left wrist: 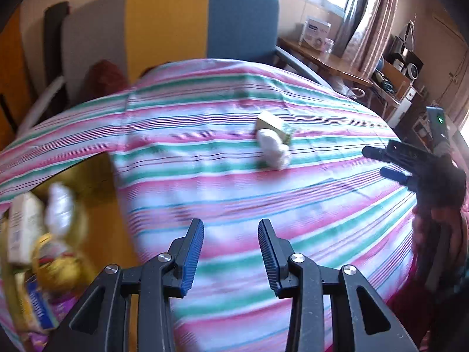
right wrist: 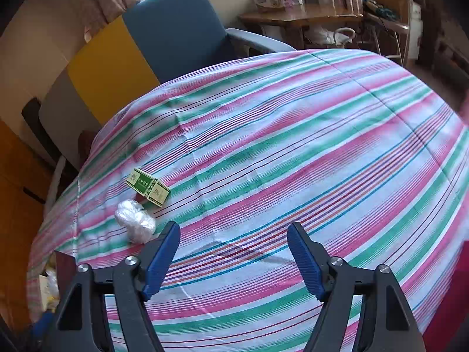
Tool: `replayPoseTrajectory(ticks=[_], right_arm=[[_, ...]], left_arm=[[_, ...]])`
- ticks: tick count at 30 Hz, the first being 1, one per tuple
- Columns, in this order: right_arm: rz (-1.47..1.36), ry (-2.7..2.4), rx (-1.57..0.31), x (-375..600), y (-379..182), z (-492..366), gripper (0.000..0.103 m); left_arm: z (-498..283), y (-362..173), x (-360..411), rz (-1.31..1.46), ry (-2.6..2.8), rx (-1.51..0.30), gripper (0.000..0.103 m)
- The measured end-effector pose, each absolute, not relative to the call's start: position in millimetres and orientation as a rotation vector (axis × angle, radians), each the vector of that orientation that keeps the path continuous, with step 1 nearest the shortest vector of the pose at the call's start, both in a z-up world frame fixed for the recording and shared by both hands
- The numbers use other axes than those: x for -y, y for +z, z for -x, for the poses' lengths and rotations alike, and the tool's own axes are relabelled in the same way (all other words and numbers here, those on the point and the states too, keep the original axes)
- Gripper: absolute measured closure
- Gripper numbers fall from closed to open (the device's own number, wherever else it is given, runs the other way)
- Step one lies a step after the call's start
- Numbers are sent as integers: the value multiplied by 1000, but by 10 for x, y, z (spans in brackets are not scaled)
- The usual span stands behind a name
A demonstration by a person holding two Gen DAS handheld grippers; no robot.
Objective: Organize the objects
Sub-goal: 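Reach the left gripper to the plastic-wrapped bundle and grasp it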
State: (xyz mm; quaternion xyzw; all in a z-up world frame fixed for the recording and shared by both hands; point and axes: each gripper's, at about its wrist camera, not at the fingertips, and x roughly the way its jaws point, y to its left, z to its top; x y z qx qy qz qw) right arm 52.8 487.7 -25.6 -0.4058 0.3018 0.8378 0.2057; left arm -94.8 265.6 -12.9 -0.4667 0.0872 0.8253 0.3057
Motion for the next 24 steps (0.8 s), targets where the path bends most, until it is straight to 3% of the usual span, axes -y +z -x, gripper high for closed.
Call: replayPoseTrajectory(ticks=[13,19,24], right_arm=[[1181,2381,-923,-4812,-308,-501,23],[1197,2394,-932,-4782,-322,-476,23],[1207,2403,-925,-4771,-326,-463,23]], left_arm=[[1615,-514,-3737,1276,2127,-154,62],[1846,-758,-4127,1277,2130,-204,59],[1887,-881,-4084,1317,2089,-170,66]])
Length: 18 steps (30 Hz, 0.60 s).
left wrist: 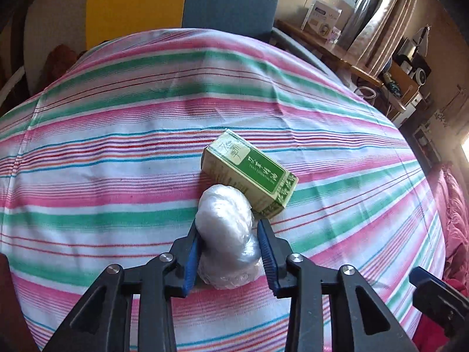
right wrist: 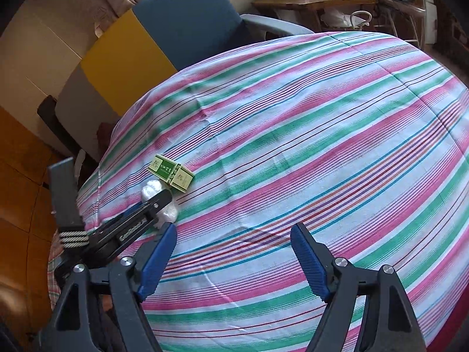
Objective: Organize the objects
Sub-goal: 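Reach the left gripper to the plastic-wrapped bundle and grasp it, then grasp the small green essential-oil box with the right gripper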
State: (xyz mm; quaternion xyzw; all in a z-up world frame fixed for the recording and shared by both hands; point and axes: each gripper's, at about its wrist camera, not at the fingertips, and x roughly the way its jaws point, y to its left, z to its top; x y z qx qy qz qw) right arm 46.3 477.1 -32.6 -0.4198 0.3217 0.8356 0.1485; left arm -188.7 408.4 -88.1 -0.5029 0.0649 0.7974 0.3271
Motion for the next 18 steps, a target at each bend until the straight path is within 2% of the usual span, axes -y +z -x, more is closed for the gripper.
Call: replayPoseTrajectory(ticks=[10,18], right_arm=[[1320,2406,-832,-4636,-409,-363,23],[1471,2418,-677,-4355,-490,-229,23]], left_arm=[[1139,-497,-3303,1229,2065,-262,67],[732,-273,-2592,1208,2052,-203,66]])
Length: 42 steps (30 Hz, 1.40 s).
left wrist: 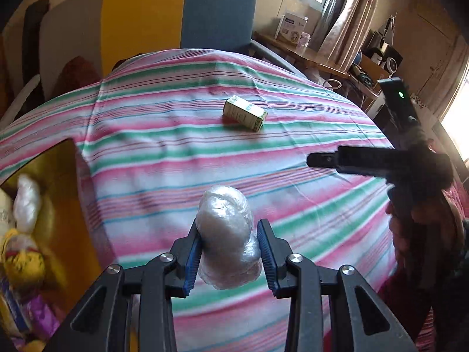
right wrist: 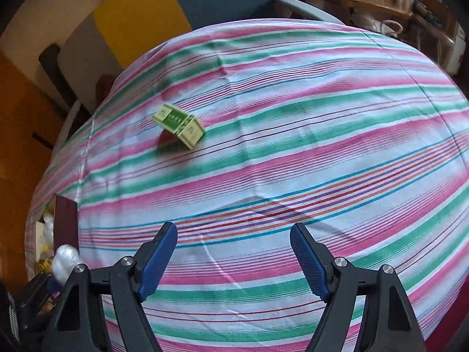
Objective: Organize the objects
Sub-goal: 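Grasp the small green essential-oil box with the right gripper, then carry the plastic bundle into the tray beside the other bundle, open left gripper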
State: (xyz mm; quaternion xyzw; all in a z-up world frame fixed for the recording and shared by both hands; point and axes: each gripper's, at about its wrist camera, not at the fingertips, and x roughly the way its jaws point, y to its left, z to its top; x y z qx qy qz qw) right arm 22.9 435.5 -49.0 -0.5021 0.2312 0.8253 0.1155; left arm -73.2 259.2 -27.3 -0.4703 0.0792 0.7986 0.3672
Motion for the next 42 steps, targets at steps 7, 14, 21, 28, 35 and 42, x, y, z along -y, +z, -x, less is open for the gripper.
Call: replayPoseTrajectory(ticks=[7,14,21,28,35,42], right_arm=[[1497,2524,-358,-4097,-335,350,23],[1490,2487,-141,-4114,-450,1299,24],[1589,2444,-69,-4004,-745,1538,72],[1733,2565,8,-3507,-642,878,72],[1783,2594,-9,-3145,-755,127,72],[1712,2610,-34,-3135,-807,67,72]], left_arm=[[606,-208,-2243,1181,2048,-166,66],[618,-161,-2044,1193,2051,-97,66],[646,-161,-1922,1202,2081,-73,66],[541,-159,-1799,1192,2112,-63,66],[406,-91,-1531,1162,2215,-87,66],[253,18,-1247,1102,2355,-123,66]])
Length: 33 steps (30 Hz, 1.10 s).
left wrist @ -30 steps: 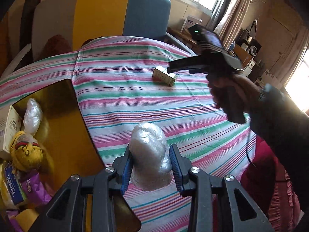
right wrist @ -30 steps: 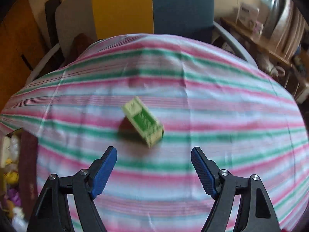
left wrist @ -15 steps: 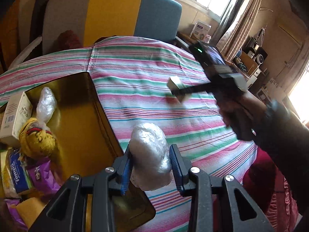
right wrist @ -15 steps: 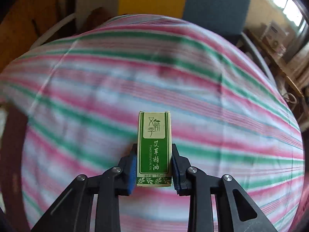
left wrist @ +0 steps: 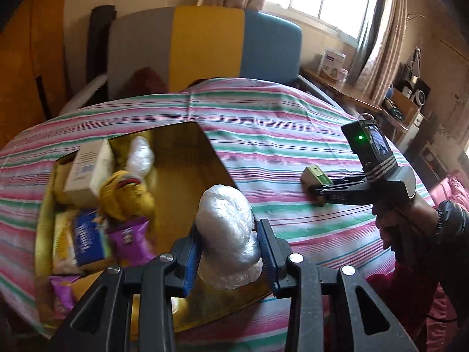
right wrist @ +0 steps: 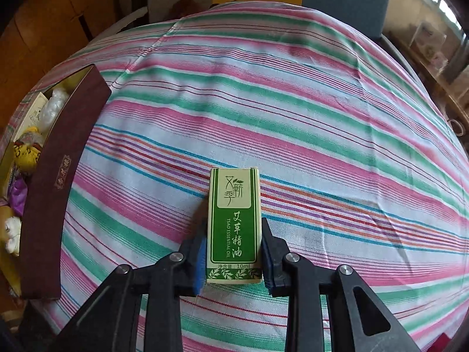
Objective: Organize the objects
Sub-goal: 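Carry the plastic bundle into the tray beside the other bundle, open left gripper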
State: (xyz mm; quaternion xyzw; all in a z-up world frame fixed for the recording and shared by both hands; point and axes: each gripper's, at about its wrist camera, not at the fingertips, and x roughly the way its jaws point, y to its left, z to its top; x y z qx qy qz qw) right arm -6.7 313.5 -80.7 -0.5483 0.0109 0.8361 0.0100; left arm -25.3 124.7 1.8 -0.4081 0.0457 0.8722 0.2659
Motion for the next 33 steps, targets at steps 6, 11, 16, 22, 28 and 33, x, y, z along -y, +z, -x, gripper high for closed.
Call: replayPoseTrajectory(ticks=[6,11,16,22,28,33], right_arm=[[1688,2618,-56,-3171,-797,35,72],[1683,2624,-56,-3173,-797,29,72],[1681,2626,-43,-3153,-814,72,72],[1679,2628,-22,-3127,-820,76,72],[1679,2626,-11,-3126,-818,70,72],[1682,2622,-19,-3129,-813,71,72]], left_arm=[[180,-1,-1081,1104,2388,-137,66],[130,-16,-1021,1108,2399,-141,66],[112,-38,-982,1118,2394,-140,66],[155,-89,-881,1156,2367,-83,66],[349,-127,-508,1214,2386,84,66],[612,-73,-328,1246,2329,268,66]])
